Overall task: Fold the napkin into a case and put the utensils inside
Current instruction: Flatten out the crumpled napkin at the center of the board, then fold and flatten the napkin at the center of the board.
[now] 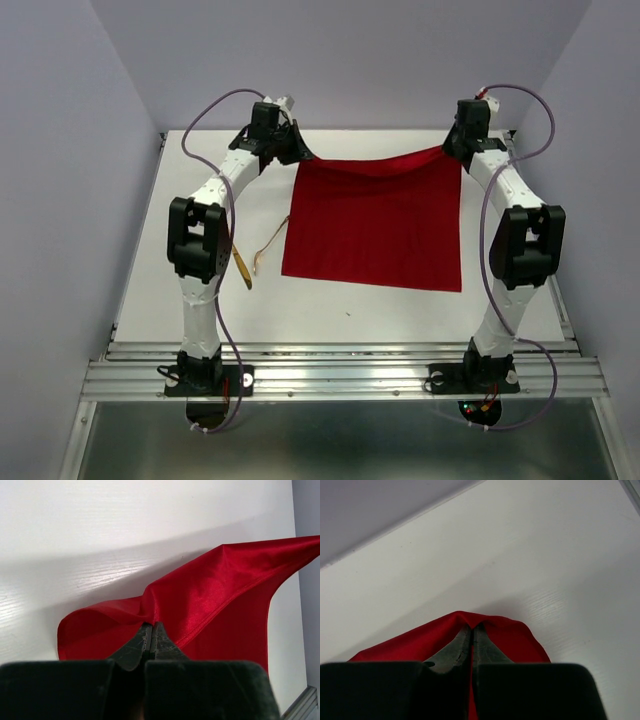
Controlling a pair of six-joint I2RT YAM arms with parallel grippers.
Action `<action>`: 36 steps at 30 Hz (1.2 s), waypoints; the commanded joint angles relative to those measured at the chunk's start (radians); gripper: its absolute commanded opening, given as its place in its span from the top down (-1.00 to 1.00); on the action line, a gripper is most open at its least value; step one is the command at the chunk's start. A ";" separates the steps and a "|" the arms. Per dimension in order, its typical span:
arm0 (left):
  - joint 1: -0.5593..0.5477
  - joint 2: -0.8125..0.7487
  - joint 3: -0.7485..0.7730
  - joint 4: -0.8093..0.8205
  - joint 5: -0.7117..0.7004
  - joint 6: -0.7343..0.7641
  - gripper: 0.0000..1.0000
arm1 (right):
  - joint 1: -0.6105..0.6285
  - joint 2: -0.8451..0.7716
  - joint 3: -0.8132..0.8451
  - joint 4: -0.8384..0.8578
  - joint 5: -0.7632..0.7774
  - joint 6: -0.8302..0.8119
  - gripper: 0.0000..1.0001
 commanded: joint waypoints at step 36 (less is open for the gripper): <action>-0.011 -0.538 -0.669 0.031 -0.003 0.054 1.00 | -0.030 -0.645 -0.663 -0.196 -0.220 0.070 0.99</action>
